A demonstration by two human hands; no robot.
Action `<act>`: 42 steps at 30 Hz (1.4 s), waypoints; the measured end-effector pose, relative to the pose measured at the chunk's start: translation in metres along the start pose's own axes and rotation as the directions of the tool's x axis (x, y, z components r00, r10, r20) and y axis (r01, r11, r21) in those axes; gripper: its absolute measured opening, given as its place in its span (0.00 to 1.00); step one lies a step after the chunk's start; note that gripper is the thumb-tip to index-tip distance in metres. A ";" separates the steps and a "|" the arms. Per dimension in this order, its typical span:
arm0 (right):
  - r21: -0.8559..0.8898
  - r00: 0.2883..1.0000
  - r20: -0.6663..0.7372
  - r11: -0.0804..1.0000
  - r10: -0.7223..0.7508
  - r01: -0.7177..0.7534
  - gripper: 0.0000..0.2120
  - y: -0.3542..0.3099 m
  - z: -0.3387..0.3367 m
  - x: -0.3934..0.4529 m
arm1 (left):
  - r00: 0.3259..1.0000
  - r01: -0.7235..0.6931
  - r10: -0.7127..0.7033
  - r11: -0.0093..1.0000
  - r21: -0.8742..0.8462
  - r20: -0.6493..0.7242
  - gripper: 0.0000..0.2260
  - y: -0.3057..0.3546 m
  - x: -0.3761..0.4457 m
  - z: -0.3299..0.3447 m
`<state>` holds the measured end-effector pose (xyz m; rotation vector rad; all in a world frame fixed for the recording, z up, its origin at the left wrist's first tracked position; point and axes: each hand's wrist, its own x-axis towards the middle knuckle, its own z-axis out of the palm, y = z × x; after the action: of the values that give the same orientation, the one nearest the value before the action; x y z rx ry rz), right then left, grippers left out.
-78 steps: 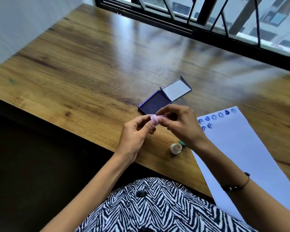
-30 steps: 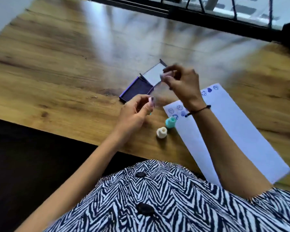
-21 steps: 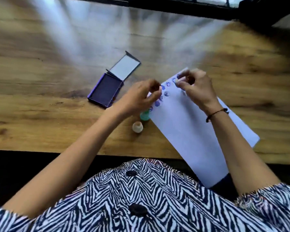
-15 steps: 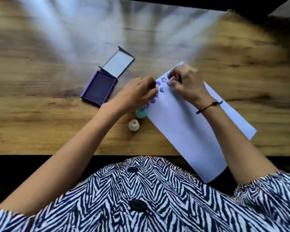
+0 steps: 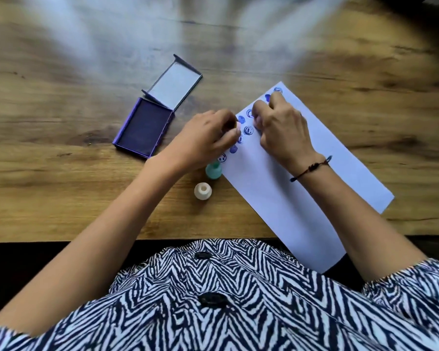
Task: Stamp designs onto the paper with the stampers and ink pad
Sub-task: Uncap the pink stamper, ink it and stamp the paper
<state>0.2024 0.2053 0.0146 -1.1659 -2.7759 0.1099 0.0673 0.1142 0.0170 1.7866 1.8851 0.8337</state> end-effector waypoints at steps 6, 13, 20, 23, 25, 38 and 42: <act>0.058 1.000 0.027 0.998 0.007 -0.009 0.06 0.003 -0.002 0.004 | 1.000 0.003 -0.003 1.000 0.016 0.024 0.12 0.000 0.001 -0.001; 0.862 0.879 0.036 0.429 0.476 -0.268 0.05 0.027 -0.032 -0.014 | 0.998 0.006 -0.008 1.000 0.025 0.064 0.13 0.001 0.002 -0.003; 0.942 0.860 0.225 0.123 0.458 -0.312 0.04 0.012 -0.042 -0.030 | 0.992 0.128 -0.120 0.942 -0.311 0.043 0.10 0.010 0.000 -0.012; 0.950 0.927 0.156 0.205 0.341 -0.235 0.05 -0.009 -0.043 -0.031 | 0.975 0.215 -0.199 0.745 -0.632 0.098 0.09 0.019 -0.001 -0.015; 0.949 0.949 0.083 0.267 0.304 -0.169 0.04 -0.018 -0.045 -0.030 | 0.968 0.231 -0.226 0.656 -0.719 0.105 0.09 0.021 -0.001 -0.016; 0.932 0.960 0.002 0.347 0.279 -0.102 0.04 -0.033 -0.044 -0.031 | 0.958 0.208 -0.280 0.553 -0.807 0.055 0.10 0.022 -0.007 -0.015; 0.948 0.956 0.010 0.302 0.293 -0.103 0.04 -0.038 -0.038 -0.031 | 0.957 0.200 -0.288 0.582 -0.788 0.030 0.09 0.023 -0.008 -0.014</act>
<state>0.2029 0.1572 0.0540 -1.0102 -1.7241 1.3924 0.0759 0.1041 0.0417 0.9106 1.3939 1.3841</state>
